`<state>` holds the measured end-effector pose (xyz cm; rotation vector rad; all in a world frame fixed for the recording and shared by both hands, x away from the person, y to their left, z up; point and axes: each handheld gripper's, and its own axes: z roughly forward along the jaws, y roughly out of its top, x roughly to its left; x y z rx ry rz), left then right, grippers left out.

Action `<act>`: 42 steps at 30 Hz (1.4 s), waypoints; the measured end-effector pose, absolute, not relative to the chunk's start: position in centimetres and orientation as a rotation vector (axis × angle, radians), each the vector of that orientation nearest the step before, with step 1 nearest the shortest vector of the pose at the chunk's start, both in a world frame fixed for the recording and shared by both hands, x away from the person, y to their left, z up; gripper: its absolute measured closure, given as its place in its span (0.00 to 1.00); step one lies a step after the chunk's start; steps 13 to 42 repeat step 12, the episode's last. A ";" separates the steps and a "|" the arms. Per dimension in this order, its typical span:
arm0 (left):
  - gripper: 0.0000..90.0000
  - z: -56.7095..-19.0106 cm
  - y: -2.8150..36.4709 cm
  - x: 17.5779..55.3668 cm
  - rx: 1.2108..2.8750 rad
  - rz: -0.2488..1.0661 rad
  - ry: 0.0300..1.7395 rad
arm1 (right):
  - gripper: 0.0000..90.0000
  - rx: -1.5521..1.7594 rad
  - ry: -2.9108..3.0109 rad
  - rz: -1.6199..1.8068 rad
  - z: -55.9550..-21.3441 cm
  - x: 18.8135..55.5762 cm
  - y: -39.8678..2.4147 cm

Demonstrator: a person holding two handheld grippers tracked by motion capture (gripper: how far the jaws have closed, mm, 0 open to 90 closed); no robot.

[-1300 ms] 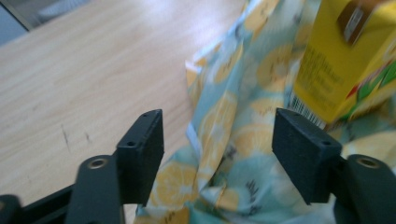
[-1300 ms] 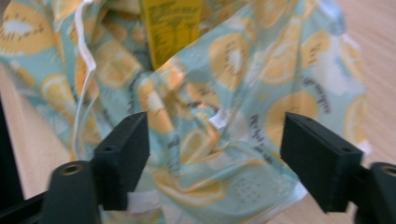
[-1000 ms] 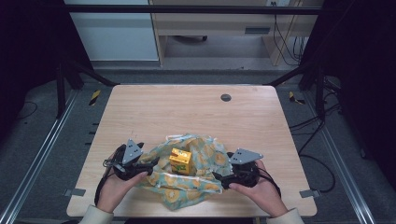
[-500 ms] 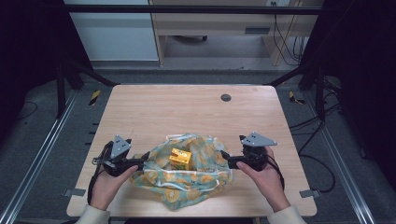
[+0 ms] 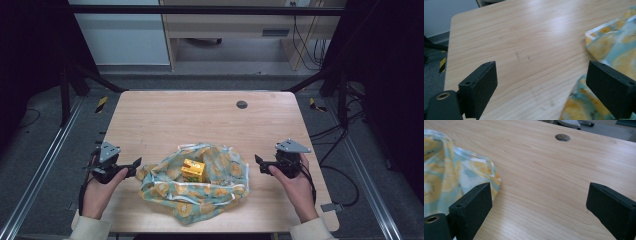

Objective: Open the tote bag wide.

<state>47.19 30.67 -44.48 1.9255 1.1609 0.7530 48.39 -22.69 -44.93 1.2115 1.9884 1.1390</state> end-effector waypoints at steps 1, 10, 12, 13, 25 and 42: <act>0.10 -44.7 31.1 47.3 1.928 0.756 1.169 | 0.07 1.217 1.985 1.138 -45.1 48.5 -23.1; 0.08 -45.6 31.8 47.9 1.958 0.743 1.206 | 0.08 1.294 1.990 1.062 -46.9 48.2 -25.0; 0.08 -45.7 31.6 47.9 1.968 0.750 1.202 | 0.09 1.295 1.990 1.046 -46.9 48.1 -25.0; 0.08 -45.7 31.6 47.9 1.968 0.750 1.202 | 0.09 1.295 1.990 1.046 -46.9 48.1 -25.0; 0.08 -45.7 31.6 47.9 1.968 0.750 1.202 | 0.09 1.295 1.990 1.046 -46.9 48.1 -25.0; 0.08 -45.7 31.6 47.9 1.968 0.750 1.202 | 0.09 1.295 1.990 1.046 -46.9 48.1 -25.0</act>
